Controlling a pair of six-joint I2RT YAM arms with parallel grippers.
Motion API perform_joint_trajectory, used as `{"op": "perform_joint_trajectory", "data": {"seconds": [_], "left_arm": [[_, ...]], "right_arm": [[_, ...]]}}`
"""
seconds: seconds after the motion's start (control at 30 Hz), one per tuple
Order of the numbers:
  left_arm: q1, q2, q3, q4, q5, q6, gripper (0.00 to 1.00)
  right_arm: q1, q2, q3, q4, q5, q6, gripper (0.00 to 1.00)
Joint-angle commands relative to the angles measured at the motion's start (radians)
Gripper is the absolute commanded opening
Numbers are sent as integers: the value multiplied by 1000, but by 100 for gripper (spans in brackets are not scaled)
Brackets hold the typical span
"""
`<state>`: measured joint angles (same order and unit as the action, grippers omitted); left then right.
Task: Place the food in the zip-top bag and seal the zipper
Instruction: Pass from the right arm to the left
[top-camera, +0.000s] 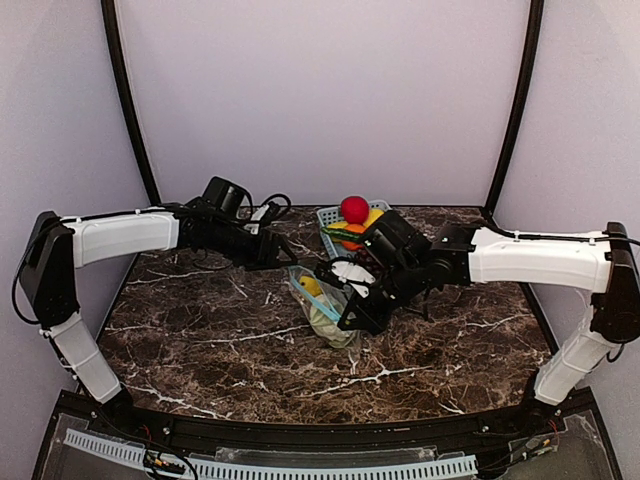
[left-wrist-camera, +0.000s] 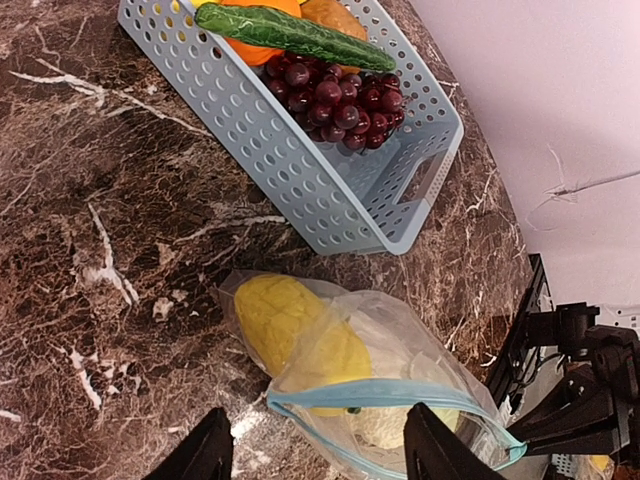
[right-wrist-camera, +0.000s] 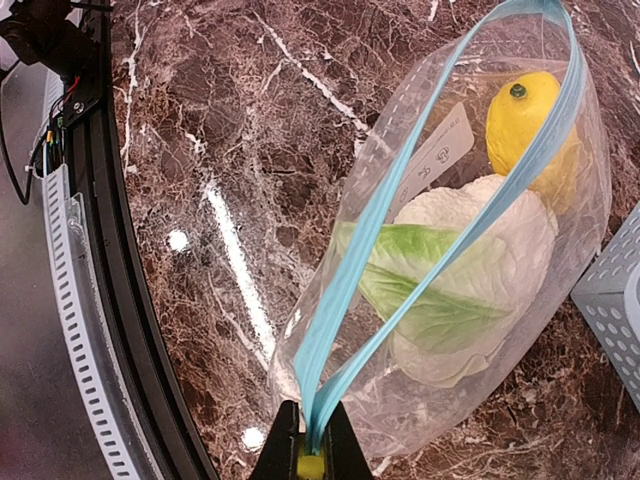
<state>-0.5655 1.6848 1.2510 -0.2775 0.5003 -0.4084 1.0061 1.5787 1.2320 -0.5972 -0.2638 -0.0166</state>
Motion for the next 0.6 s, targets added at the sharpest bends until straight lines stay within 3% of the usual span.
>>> {"op": "perform_joint_trajectory", "data": {"seconds": [0.0, 0.13, 0.3, 0.57], "left_arm": [[0, 23, 11, 8, 48, -16, 55], [0, 29, 18, -11, 57, -14, 52], [0, 16, 2, -16, 63, -10, 56], [-1, 33, -12, -3, 88, -19, 37]], "right_arm": [[8, -25, -13, 30, 12, 9, 0], [8, -27, -18, 31, 26, 13, 0], [9, -20, -17, 34, 29, 15, 0], [9, -20, -9, 35, 35, 14, 0]]}}
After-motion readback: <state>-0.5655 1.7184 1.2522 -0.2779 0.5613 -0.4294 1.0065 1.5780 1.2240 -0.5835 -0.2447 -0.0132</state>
